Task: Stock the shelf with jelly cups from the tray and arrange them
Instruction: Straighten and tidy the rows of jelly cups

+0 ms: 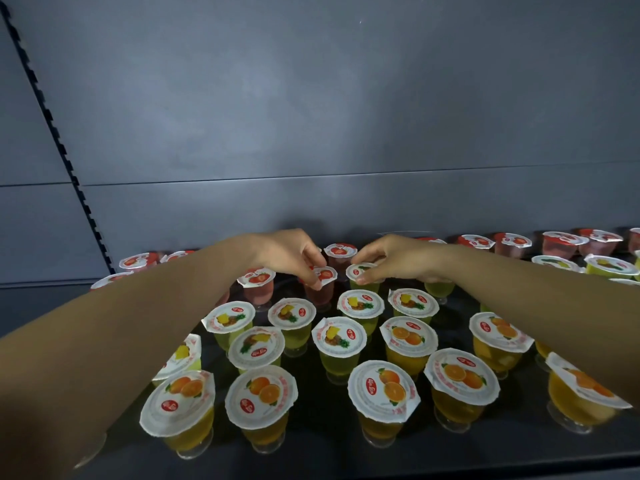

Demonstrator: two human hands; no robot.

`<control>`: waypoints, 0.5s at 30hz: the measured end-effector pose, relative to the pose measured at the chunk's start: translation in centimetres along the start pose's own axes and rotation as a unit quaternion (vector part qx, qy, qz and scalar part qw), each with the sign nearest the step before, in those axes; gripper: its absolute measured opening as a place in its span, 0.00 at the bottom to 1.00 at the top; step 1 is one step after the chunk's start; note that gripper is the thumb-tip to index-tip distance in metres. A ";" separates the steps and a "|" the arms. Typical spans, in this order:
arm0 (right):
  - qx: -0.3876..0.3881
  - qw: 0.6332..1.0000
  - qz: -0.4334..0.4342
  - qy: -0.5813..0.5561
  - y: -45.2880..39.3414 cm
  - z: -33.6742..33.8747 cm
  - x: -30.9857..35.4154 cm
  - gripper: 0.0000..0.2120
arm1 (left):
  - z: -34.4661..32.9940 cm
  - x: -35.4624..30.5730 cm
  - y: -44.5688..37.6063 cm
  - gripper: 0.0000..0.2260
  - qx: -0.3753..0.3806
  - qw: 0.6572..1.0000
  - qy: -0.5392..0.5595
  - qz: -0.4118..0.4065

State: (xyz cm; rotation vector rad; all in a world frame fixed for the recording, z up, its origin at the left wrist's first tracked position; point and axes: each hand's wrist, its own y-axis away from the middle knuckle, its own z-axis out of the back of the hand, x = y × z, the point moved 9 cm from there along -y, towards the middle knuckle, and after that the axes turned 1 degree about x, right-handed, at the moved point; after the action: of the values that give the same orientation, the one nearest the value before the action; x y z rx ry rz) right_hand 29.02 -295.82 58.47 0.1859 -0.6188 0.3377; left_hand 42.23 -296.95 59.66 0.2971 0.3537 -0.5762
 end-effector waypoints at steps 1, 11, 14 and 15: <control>0.001 1.000 0.006 0.004 -0.2 -0.2 0.3 0.22 | 0.1 0.2 0.1 0.15 0.001 1.000 -0.006 0.005; -0.003 0.995 0.037 0.091 -1.1 -0.1 1.3 0.20 | 1.0 2.2 0.6 0.18 0.014 0.998 -0.029 0.062; -0.006 0.997 0.036 0.065 -1.2 -0.5 1.6 0.21 | 0.9 2.2 0.6 0.18 0.016 0.997 -0.026 0.066; -0.004 0.998 0.038 0.057 -1.3 -0.7 1.8 0.21 | 0.9 2.2 0.7 0.18 0.016 0.997 -0.026 0.067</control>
State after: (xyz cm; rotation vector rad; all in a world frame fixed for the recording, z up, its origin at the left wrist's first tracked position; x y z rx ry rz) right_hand 31.21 -296.44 58.89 0.1340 -0.5161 0.4154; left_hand 44.54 -297.79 59.69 0.3327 0.2719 -0.4580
